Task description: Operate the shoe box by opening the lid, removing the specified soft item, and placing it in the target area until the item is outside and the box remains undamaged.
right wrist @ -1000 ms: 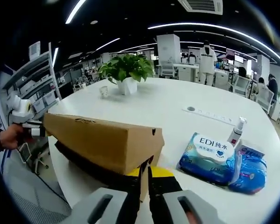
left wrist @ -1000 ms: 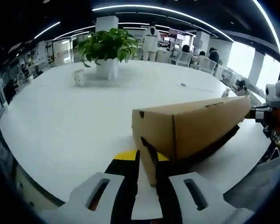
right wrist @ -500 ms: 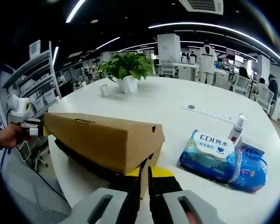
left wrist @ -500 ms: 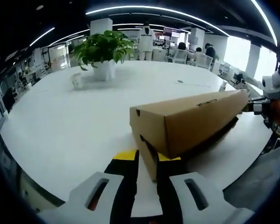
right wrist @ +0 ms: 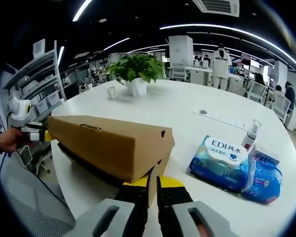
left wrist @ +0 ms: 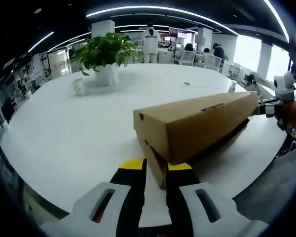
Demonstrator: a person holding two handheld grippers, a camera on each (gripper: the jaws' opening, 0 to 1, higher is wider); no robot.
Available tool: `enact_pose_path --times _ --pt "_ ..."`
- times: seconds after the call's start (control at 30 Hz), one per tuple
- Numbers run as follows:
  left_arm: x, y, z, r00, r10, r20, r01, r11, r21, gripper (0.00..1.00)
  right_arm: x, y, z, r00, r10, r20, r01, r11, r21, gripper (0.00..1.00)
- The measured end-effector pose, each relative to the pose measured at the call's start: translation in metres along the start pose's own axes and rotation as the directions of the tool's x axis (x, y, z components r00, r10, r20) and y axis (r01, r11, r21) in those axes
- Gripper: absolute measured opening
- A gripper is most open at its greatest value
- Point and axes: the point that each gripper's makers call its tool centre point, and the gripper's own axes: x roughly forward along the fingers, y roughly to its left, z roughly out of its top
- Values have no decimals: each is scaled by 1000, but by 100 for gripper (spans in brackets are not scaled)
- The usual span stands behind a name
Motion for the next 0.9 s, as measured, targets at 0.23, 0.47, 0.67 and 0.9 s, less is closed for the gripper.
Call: enact_pose_path --times 0.23,0.47,0.67,0.9 --pt "-1 -1 -5 1000 -9 -8 9 1000 4 13 2 -1 -8 1000 3 -11 -3 1000 -4 0" --pt "-1 -2 -9 1000 -12 -16 13 1000 12 13 5 -3 -11 1000 7 -18 -7 1000 -13 0" --pt "-3 -2 -11 1000 -13 -20 13 1000 23 13 6 -4 -13 1000 7 -20 -7 1000 -16 0" --pt "-5 -2 -13 1000 -11 -24 12 999 30 13 7 -3 -16 1000 12 -25 -12 1000 -20 0"
